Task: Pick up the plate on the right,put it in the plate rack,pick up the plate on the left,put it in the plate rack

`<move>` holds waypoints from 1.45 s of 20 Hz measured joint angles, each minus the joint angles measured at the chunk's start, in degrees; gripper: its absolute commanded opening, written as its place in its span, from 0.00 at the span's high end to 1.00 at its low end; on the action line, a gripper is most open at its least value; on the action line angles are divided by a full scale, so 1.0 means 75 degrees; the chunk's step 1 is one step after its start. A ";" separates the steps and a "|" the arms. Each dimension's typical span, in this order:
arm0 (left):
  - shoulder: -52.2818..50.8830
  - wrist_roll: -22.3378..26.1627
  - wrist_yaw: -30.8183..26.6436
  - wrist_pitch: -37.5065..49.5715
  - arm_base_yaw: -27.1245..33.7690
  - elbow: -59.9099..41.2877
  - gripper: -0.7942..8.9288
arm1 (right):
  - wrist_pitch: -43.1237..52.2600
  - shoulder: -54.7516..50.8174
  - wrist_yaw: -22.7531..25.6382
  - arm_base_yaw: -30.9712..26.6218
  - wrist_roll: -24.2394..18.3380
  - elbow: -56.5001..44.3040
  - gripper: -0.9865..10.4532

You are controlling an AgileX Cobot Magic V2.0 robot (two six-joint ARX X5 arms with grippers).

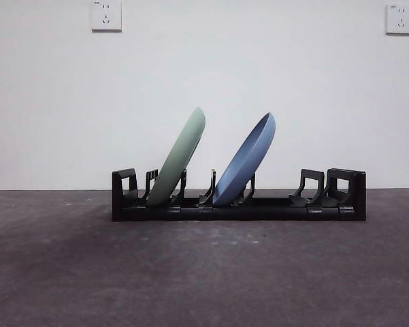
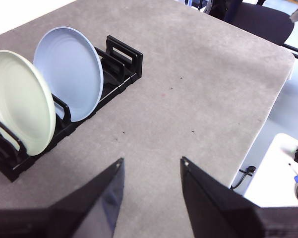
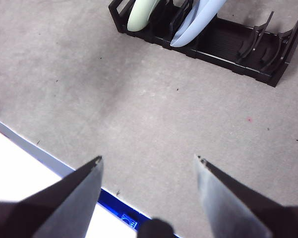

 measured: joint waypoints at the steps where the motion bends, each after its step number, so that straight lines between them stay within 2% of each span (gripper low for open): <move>1: -0.0035 0.0000 0.0000 -0.0082 0.0000 0.0000 0.73 | 0.0000 0.0000 0.0000 0.0000 0.0000 0.0000 0.64; 2: -0.0038 0.0000 0.0000 -0.0166 0.0000 0.0000 0.74 | 0.0000 0.0000 -0.0003 0.0000 0.0000 0.0000 0.67; 4: -0.0017 0.0003 0.0000 -0.0300 0.0000 0.0000 0.94 | -0.0003 0.0000 0.0000 0.0000 0.0000 0.0000 0.87; 5: -0.0012 0.0006 0.0000 -0.0312 0.0000 0.0000 0.93 | -0.0003 0.0000 0.0000 0.0000 0.0000 0.0000 0.93; 10: -0.0012 0.0067 0.0000 -0.0309 0.0000 0.0000 0.92 | -0.0003 0.0000 0.0003 0.0000 -0.0003 0.0000 0.92; 16: -0.0012 0.0070 -0.0006 -0.0309 0.0000 0.0000 0.92 | -0.0003 0.0055 0.0017 0.0000 0.0271 0.0000 0.91; 23: 0.0026 0.0087 -0.0020 -0.0294 0.0000 0.0000 0.92 | -0.0003 0.0481 0.0405 0.0000 0.0297 0.0000 0.91; 27: 0.0149 0.0787 -0.0265 -0.0023 0.0029 0.0000 0.92 | -0.0003 0.0880 0.0490 0.0000 0.0294 0.0000 0.91; 29: 0.0137 0.1390 -0.0720 0.0714 0.0303 -0.0003 0.92 | -0.0003 0.1107 0.0490 0.0000 0.0294 0.0000 0.91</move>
